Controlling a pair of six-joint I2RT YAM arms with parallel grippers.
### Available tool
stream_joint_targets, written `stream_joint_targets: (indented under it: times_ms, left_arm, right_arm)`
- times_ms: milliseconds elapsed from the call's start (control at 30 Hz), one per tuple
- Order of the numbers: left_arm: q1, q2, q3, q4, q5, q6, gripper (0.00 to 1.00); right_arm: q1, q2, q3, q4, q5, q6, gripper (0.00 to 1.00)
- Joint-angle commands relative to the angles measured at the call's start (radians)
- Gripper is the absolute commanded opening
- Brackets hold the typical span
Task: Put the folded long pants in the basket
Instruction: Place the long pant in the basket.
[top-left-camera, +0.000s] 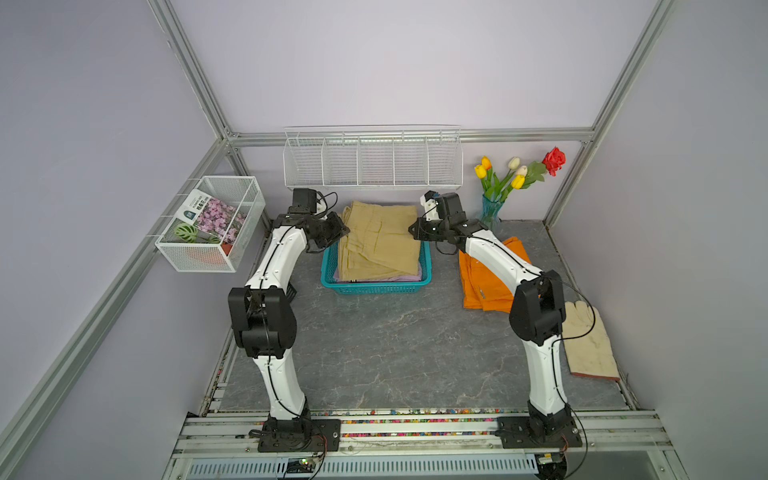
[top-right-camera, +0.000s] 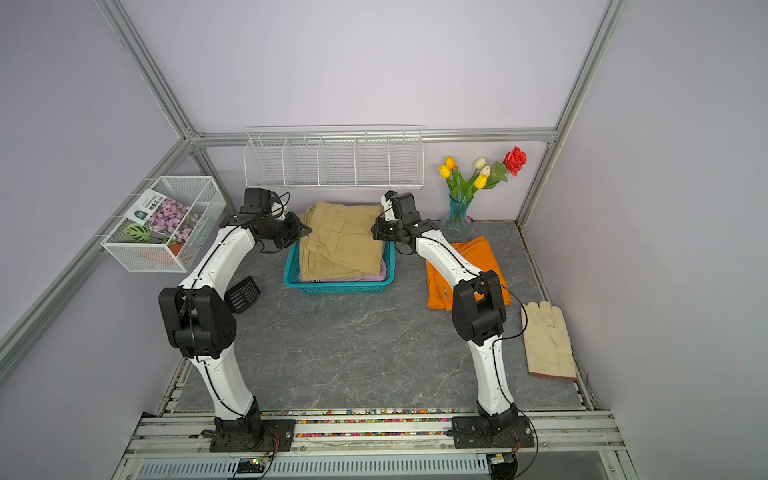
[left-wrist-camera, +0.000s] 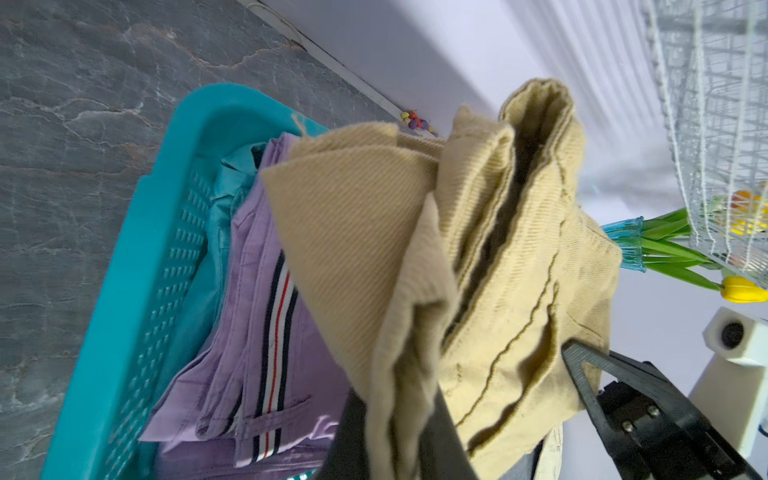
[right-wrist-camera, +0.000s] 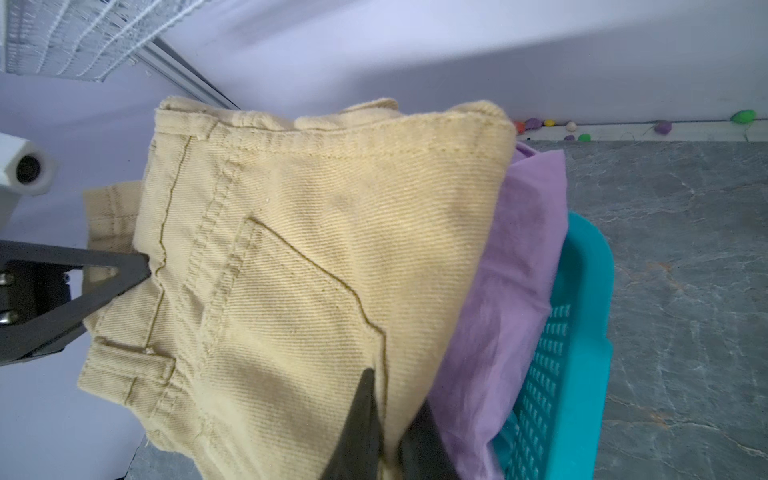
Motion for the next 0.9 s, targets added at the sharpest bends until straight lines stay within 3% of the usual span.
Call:
stream_joint_targets:
  times_ms: [0,567,800,867]
  left_arm:
    - [0.075,0.083,-0.022,0.042,-0.034,-0.018,0.0]
    - [0.092,0.203,-0.083,0.113,-0.032,-0.014,0.0]
    - [0.084,-0.006,-0.2,0.16,-0.023,-0.04,0.33]
    - [0.069,-0.101,-0.224,0.154,-0.021,-0.042,0.51]
  right_arm:
    - [-0.015,0.069,-0.005,-0.055,0.045,-0.001,0.0]
    - [-0.015,0.123,-0.089,-0.046,0.174,-0.018,0.02]
    - [-0.016,0.015,-0.096,-0.063,0.157,-0.052,0.35]
    - [-0.016,-0.047,-0.119,-0.052,0.15,-0.058,0.46]
